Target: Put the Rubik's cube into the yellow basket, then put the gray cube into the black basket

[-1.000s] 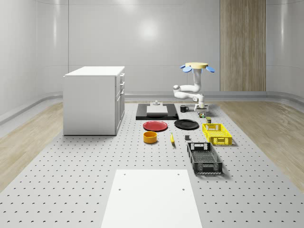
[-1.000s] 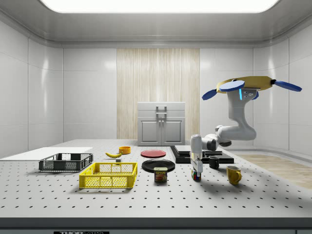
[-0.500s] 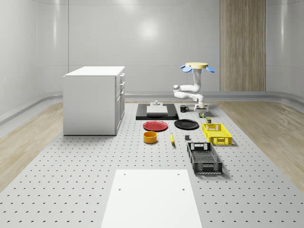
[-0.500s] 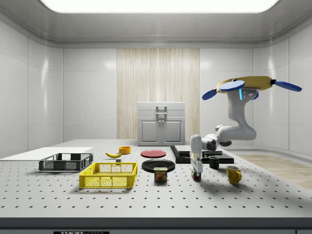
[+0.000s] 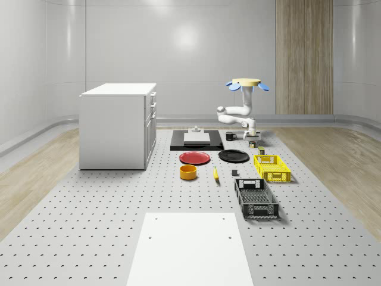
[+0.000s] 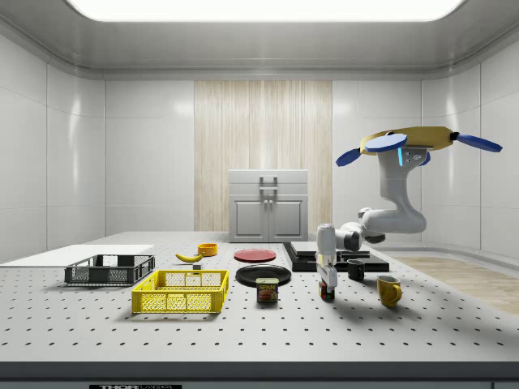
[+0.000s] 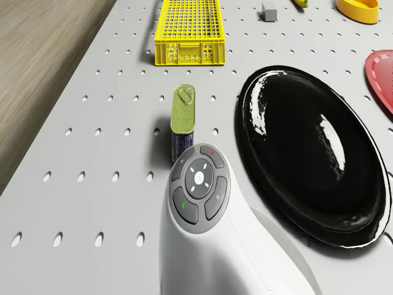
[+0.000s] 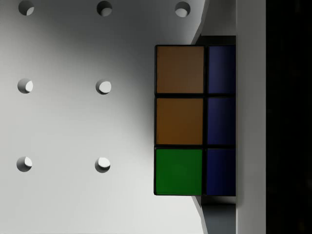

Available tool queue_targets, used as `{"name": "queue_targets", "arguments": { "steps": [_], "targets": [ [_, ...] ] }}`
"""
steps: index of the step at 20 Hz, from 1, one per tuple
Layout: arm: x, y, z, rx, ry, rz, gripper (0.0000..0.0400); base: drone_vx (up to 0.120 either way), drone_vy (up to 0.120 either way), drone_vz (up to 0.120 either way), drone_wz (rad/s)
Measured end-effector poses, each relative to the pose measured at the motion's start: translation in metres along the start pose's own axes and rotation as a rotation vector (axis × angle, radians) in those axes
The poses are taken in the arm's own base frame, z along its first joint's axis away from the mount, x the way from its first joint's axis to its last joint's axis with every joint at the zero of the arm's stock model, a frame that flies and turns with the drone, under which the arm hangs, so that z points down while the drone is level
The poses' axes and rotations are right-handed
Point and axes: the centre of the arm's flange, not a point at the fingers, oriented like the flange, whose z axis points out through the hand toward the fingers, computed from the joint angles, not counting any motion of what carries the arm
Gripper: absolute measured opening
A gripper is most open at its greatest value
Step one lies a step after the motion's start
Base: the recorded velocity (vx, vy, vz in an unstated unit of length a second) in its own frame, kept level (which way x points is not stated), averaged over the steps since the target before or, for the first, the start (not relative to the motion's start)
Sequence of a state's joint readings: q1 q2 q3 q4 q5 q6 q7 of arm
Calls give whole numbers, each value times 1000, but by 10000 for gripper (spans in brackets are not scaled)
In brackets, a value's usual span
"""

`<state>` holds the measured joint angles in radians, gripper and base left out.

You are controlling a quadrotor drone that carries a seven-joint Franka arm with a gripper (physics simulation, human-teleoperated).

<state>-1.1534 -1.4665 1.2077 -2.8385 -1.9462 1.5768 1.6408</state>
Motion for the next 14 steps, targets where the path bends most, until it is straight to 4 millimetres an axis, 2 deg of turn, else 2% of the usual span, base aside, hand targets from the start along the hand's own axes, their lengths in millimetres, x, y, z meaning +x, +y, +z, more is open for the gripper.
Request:
{"name": "queue_targets", "arguments": {
  "steps": [3,7,14],
  "targets": [
    [0,0,-1,0,-1,-5,288,0,0,0,0],
    [0,0,-11,-1,1,11,289,0,0,10,0],
    [0,0,-32,-1,3,24,288,0,0,120,0]
  ]
}}
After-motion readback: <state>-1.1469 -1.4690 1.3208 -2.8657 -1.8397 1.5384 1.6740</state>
